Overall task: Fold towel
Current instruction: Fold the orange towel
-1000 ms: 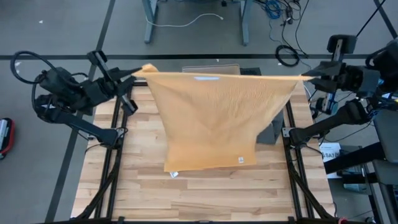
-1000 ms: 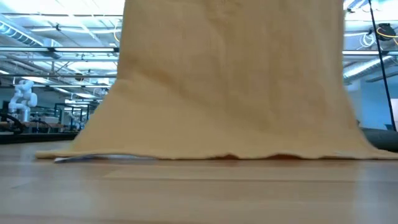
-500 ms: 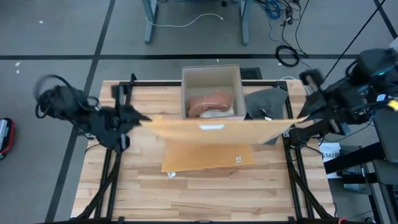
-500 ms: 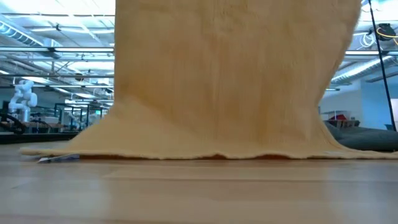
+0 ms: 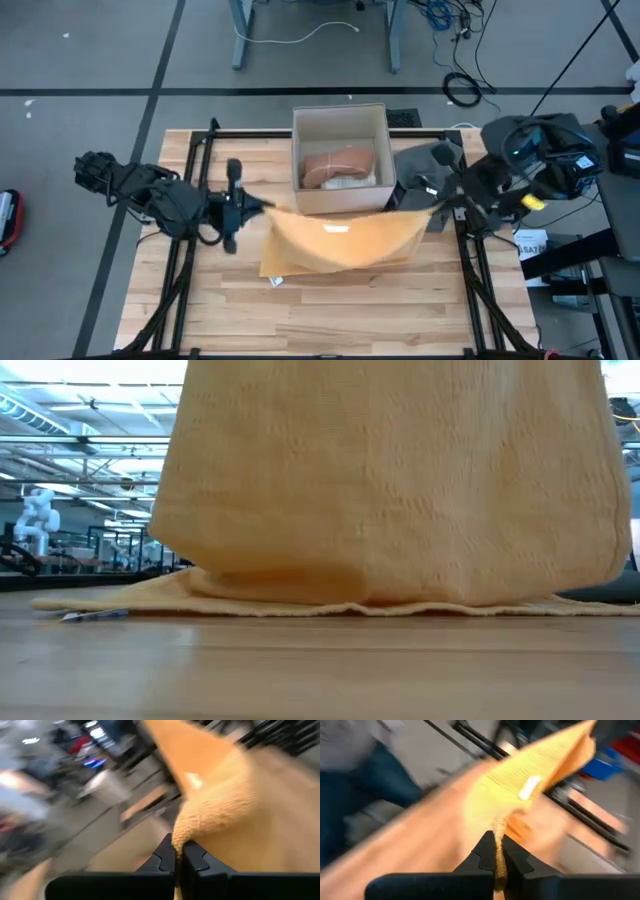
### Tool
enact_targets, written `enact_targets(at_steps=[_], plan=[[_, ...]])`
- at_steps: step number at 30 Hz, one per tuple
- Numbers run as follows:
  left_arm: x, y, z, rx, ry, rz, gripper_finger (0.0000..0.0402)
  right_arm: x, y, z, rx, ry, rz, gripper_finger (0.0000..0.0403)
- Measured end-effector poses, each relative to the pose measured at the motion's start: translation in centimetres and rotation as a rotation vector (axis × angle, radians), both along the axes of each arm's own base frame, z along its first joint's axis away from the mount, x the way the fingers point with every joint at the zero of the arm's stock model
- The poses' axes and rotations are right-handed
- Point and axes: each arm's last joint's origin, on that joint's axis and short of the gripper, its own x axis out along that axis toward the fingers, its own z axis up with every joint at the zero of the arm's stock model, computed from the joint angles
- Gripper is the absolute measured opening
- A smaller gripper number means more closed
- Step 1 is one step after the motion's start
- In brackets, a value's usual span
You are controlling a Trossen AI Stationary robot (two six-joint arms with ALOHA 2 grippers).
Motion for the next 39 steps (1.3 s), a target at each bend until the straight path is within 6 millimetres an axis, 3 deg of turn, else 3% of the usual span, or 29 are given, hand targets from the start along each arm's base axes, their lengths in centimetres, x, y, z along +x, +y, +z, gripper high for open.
enact_targets(at_steps=[8, 11, 16, 19, 23, 30, 34, 39], plan=[[0.0, 2.1, 0.3, 0.341, -0.025, 0.481, 0.0, -0.4, -1.5, -0.3, -0.426, -0.043, -0.316, 0.0], [0.1, 2.9, 0.4, 0.348, -0.031, 0.573, 0.0, -0.9, -1.9, 0.0, -0.506, -0.065, -0.381, 0.0], [0.3, 2.9, -0.6, 0.174, 0.031, 0.379, 0.0, -1.6, -1.6, -0.4, -0.373, -0.01, -0.304, 0.0], [1.3, 2.6, -2.7, 0.058, 0.141, 0.236, 0.0, -1.2, -1.2, -1.6, -0.267, 0.087, -0.267, 0.0], [2.5, 2.5, -6.9, 0.007, 0.29, 0.202, 0.0, 0.3, -0.8, -5.1, -0.203, 0.242, -0.238, 0.0], [3.2, 2.9, -14.6, 0.011, 0.497, 0.266, 0.0, 3.4, -0.4, -14.6, -0.231, 0.451, -0.251, 0.0], [3.0, 3.4, -17.5, -0.009, 0.568, 0.29, 0.0, 4.3, -0.3, -19.3, -0.258, 0.491, -0.235, 0.0], [3.0, 4.0, -19.9, -0.02, 0.567, 0.321, 0.0, 4.8, -0.9, -23.4, -0.279, 0.522, -0.264, 0.0]])
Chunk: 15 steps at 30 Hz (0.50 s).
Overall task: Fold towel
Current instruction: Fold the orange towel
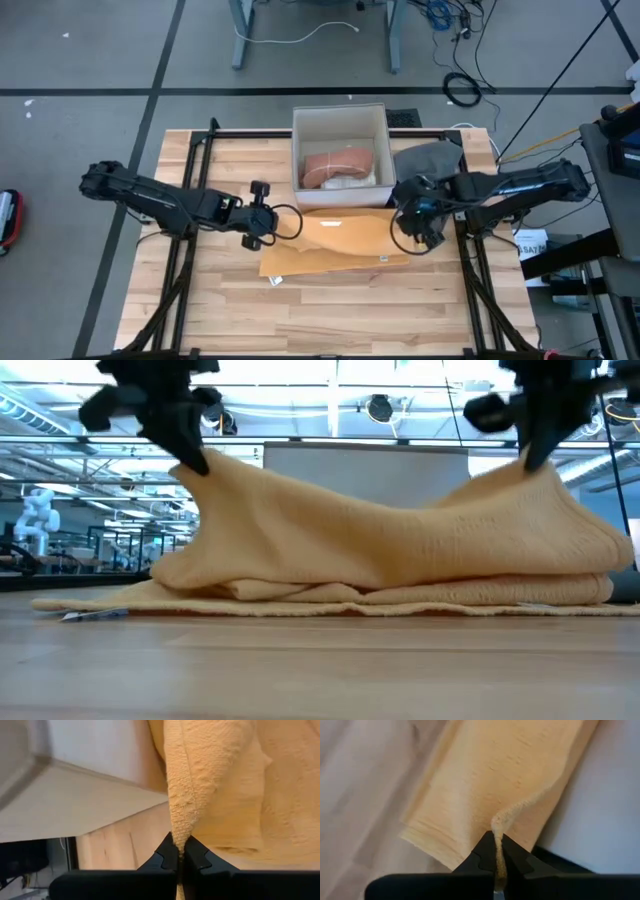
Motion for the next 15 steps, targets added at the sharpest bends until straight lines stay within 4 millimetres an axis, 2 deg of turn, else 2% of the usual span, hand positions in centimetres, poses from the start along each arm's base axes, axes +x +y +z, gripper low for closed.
enact_targets(at_steps=[3, 6, 10, 15], plan=[[0.1, 0.5, -0.9, 0.027, -0.018, 0.018, 0.0, -0.1, -0.6, -1.4, -0.074, 0.022, -0.035, 0.0], [0.0, 1.2, -1.6, 0.1, -0.015, 0.063, 0.0, -0.3, -1.2, -1.8, -0.156, 0.045, -0.079, 0.0], [-0.3, 1.9, -2.3, 0.19, -0.004, 0.135, 0.0, -0.7, -1.7, -1.3, -0.218, 0.022, -0.116, 0.0], [-0.7, 2.0, -3.4, 0.2, 0.015, 0.157, 0.0, -2.2, -1.7, 0.1, -0.232, -0.074, -0.134, 0.0]])
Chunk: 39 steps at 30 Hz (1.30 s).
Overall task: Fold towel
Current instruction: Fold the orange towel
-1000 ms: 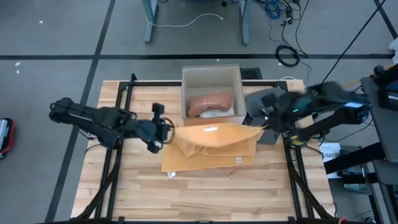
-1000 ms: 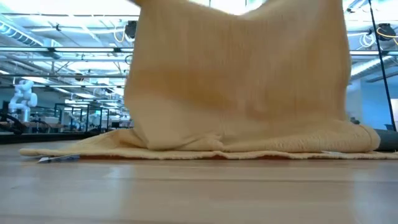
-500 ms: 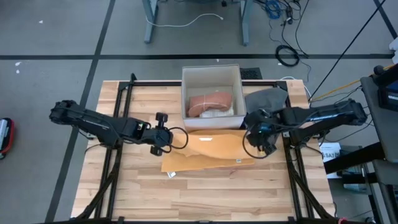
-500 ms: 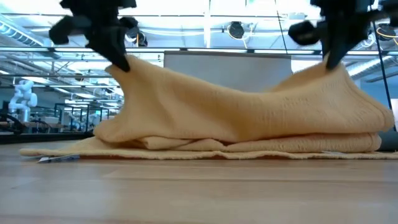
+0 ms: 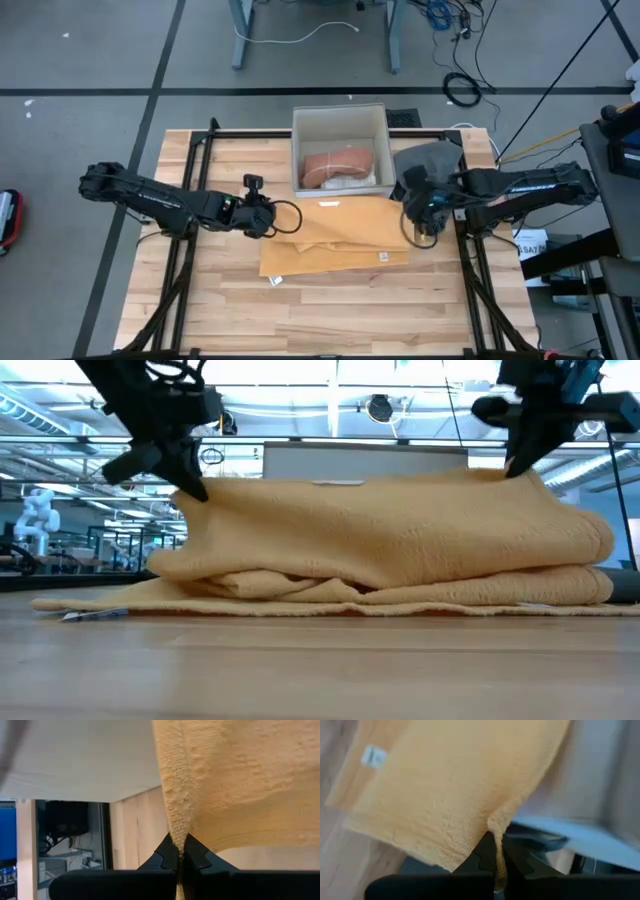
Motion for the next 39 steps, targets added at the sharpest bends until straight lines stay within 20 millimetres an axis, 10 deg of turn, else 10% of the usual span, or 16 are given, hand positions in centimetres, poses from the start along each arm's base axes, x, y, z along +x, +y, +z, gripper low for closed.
enact_targets(at_steps=[15, 28, 39], plan=[[-0.4, -1.4, -1.7, 0.024, -0.087, 0.015, 0.0, -2.8, 1.7, 3.2, 0.179, -0.311, 0.187, 0.0], [0.1, -4.9, -3.1, -0.039, -0.061, -0.145, 0.0, -2.5, 2.9, -3.8, 0.263, -0.183, 0.198, 0.0], [1.2, -7.6, -7.7, -0.043, 0.064, -0.177, 0.0, -1.8, 3.7, -4.2, 0.267, -0.174, 0.238, 0.0]])
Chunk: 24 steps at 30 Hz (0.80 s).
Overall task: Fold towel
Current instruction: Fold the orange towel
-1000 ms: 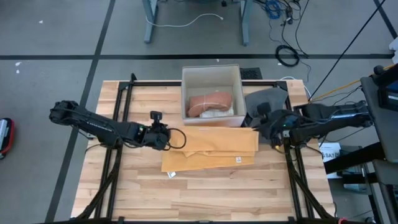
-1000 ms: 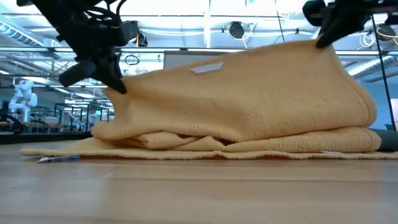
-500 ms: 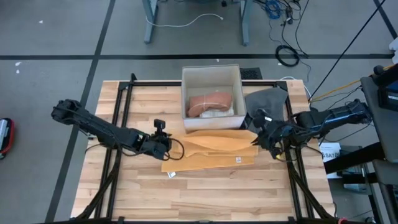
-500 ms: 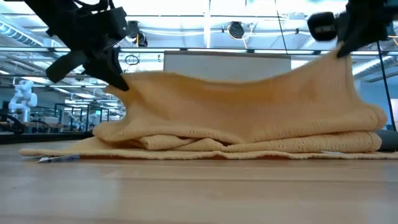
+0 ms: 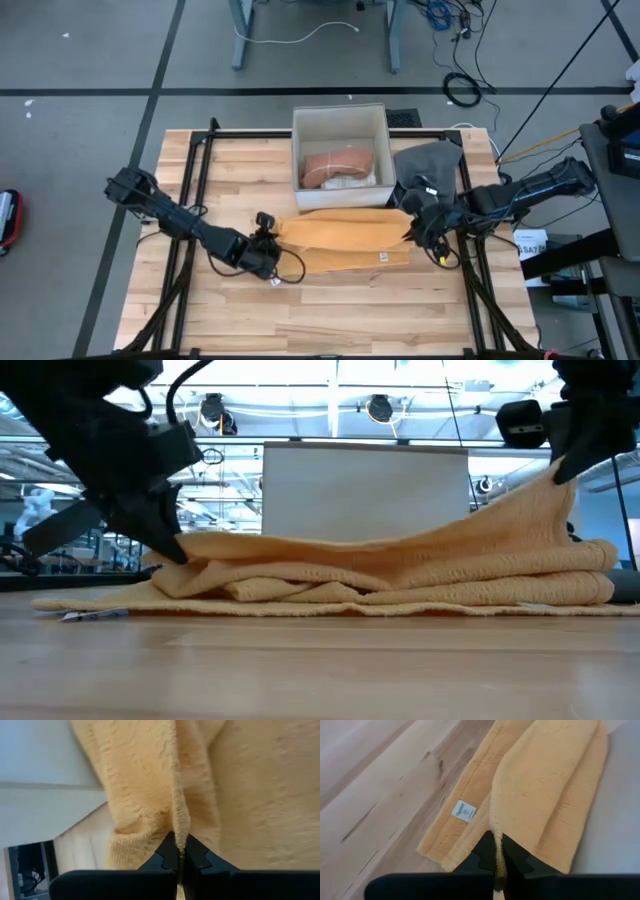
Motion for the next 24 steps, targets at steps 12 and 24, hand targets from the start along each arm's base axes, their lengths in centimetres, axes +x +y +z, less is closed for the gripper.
enact_targets(at_steps=[12, 24], plan=[[0.0, -1.2, 0.0, -0.027, -0.055, -0.009, 0.0, 2.9, 1.3, -0.9, 0.099, -0.038, -0.077, 0.0], [-0.6, -1.7, -0.3, -0.108, -0.009, -0.006, 0.0, 5.4, 2.0, -6.6, 0.102, 0.292, -0.331, 0.0]])
